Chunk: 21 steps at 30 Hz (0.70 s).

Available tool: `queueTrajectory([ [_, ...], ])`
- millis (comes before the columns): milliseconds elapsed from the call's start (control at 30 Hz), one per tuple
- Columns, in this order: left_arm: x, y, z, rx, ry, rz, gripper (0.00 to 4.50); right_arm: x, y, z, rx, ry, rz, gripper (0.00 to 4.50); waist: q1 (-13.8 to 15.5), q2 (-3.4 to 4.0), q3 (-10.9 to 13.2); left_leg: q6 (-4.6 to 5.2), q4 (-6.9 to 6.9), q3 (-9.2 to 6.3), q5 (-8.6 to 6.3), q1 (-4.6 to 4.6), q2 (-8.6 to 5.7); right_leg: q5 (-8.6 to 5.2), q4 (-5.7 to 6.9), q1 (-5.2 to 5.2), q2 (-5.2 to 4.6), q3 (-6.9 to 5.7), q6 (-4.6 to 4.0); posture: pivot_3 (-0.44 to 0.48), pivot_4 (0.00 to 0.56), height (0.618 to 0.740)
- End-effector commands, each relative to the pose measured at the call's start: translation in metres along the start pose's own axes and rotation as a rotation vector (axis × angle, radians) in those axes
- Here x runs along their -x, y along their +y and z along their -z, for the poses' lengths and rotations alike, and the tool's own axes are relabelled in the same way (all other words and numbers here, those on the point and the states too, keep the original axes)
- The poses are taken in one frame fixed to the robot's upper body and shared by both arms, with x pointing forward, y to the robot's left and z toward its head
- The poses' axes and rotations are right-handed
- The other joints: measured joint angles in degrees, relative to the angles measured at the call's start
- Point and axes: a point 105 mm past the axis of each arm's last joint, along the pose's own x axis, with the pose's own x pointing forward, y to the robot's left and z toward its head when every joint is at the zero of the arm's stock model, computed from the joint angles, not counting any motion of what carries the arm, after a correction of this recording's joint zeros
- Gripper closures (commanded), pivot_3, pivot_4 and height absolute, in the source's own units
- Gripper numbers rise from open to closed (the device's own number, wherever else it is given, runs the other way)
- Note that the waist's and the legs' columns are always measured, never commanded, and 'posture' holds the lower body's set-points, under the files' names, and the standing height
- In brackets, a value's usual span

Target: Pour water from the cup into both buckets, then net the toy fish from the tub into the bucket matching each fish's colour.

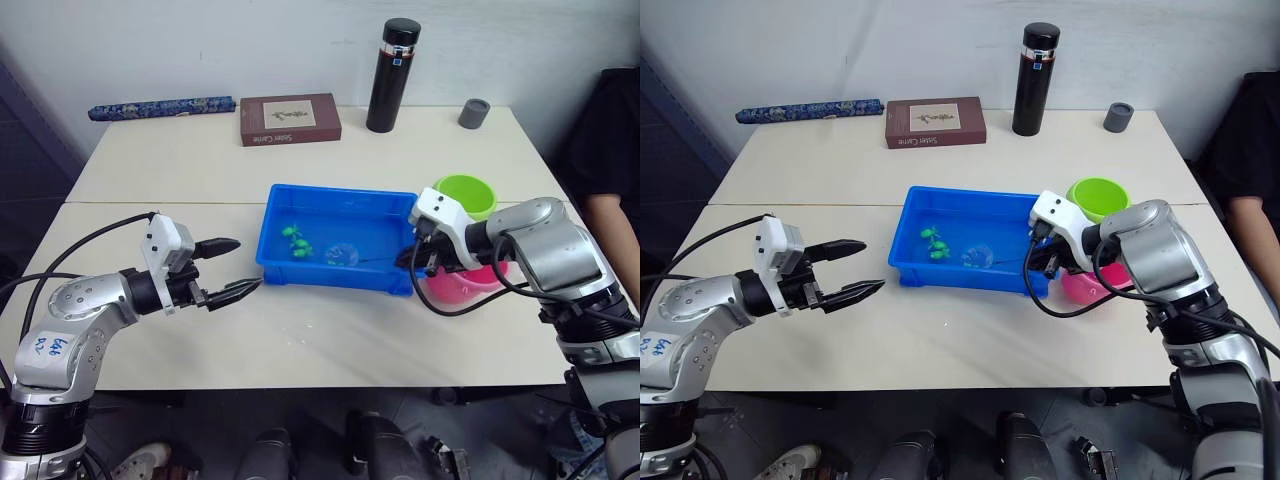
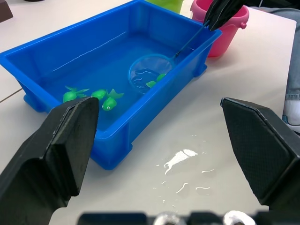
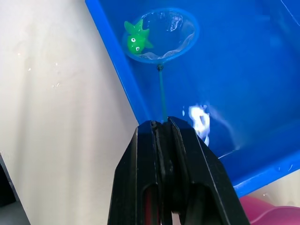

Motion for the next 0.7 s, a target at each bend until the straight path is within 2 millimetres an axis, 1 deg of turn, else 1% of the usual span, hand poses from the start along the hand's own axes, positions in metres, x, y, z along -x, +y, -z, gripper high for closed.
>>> queueTrajectory([
  [33,0.002,0.001,-0.010,-0.044,-0.021,-0.001,0.02,0.008,-0.007,-0.010,-0.031,-0.035,0.037,4.50,0.01,0.00,0.00,0.00,0.00,0.00,0.00,0.00,0.00,0.00,0.00,0.00,0.00,0.00,0.00,0.000,0.150,0.740],
  [200,0.000,0.000,-0.010,-0.040,-0.021,0.005,0.02,0.012,-0.012,-0.011,-0.097,-0.067,0.060,4.50,0.02,0.00,0.00,0.00,0.00,0.00,0.00,-0.01,0.00,0.00,-0.02,-0.01,-0.01,0.00,0.00,0.000,0.150,0.740],
  [400,-0.004,0.009,-0.014,-0.047,-0.017,0.007,0.02,0.016,-0.017,-0.010,-0.203,-0.112,0.096,4.50,0.07,0.00,0.00,0.00,0.00,-0.01,0.00,-0.03,0.00,0.00,-0.02,-0.01,-0.01,-0.01,0.00,0.000,0.150,0.740],
  [533,-0.005,0.013,-0.017,-0.052,-0.016,0.011,0.02,0.017,-0.020,-0.007,-0.250,-0.125,0.127,4.50,0.05,0.00,0.00,0.00,-0.02,-0.01,0.00,-0.05,0.00,0.00,0.00,-0.02,-0.01,-0.02,0.00,0.000,0.150,0.740],
  [700,-0.007,0.015,-0.018,-0.056,-0.010,0.014,0.02,0.020,-0.023,-0.008,-0.289,-0.151,0.146,4.50,0.03,0.00,0.00,0.01,-0.04,-0.01,0.00,-0.07,0.00,0.01,0.02,-0.03,-0.01,-0.03,0.01,0.000,0.150,0.740],
])
